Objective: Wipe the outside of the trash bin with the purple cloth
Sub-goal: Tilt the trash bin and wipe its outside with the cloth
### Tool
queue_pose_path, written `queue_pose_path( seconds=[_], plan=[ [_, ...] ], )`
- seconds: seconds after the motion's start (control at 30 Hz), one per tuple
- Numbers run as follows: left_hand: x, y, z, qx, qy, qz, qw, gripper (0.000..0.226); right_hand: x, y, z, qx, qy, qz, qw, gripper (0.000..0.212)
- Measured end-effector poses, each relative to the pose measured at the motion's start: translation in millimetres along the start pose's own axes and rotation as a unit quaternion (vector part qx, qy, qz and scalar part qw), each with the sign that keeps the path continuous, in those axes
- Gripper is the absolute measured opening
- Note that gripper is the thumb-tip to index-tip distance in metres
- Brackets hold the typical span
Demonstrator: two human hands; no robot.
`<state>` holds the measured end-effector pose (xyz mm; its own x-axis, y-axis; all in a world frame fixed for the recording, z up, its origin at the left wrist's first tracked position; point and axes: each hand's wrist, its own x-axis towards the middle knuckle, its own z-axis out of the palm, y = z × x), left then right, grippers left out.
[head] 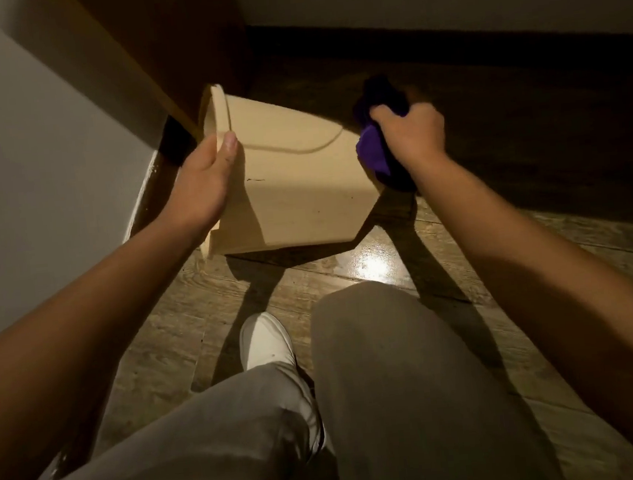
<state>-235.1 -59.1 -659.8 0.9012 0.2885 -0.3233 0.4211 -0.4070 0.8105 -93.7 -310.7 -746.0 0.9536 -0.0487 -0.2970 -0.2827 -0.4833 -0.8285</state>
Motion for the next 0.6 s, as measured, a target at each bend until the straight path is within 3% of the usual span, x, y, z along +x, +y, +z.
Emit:
queue_pose_path(
  seconds=[0.13, 0.2, 0.3, 0.37, 0.47, 0.53, 0.6],
  plan=[
    [-6, 8, 6, 0.027, -0.013, 0.028, 0.999, 0.043, -16, -13, 21, -0.121, -0.036, -0.078, 0.989, 0.048],
    [-3, 13, 10, 0.03, -0.011, 0.029, 0.999, 0.045, -43, -19, 34, -0.094, -0.043, -0.146, 0.984, 0.05],
    [4, 25, 12, 0.021, 0.004, 0.013, 1.0, 0.05, -86, -14, 46, -0.044, -0.126, -0.222, 0.966, 0.051],
    [7, 26, 6, 0.0, -0.002, -0.008, 1.0, 0.054, -94, -7, 45, -0.014, -0.126, -0.207, 0.97, 0.049],
    [-7, 9, -6, -0.012, -0.033, -0.03, 0.999, 0.05, -78, -5, 29, 0.11, -0.035, -0.097, 0.989, 0.041],
    [-23, -8, -6, 0.021, -0.043, -0.052, 0.997, 0.049, -66, -6, 17, 0.124, -0.007, -0.083, 0.989, 0.039],
    [-34, -17, 1, 0.046, -0.065, -0.062, 0.995, 0.064, -60, -13, 10, 0.115, -0.024, -0.096, 0.988, 0.04]
  ],
)
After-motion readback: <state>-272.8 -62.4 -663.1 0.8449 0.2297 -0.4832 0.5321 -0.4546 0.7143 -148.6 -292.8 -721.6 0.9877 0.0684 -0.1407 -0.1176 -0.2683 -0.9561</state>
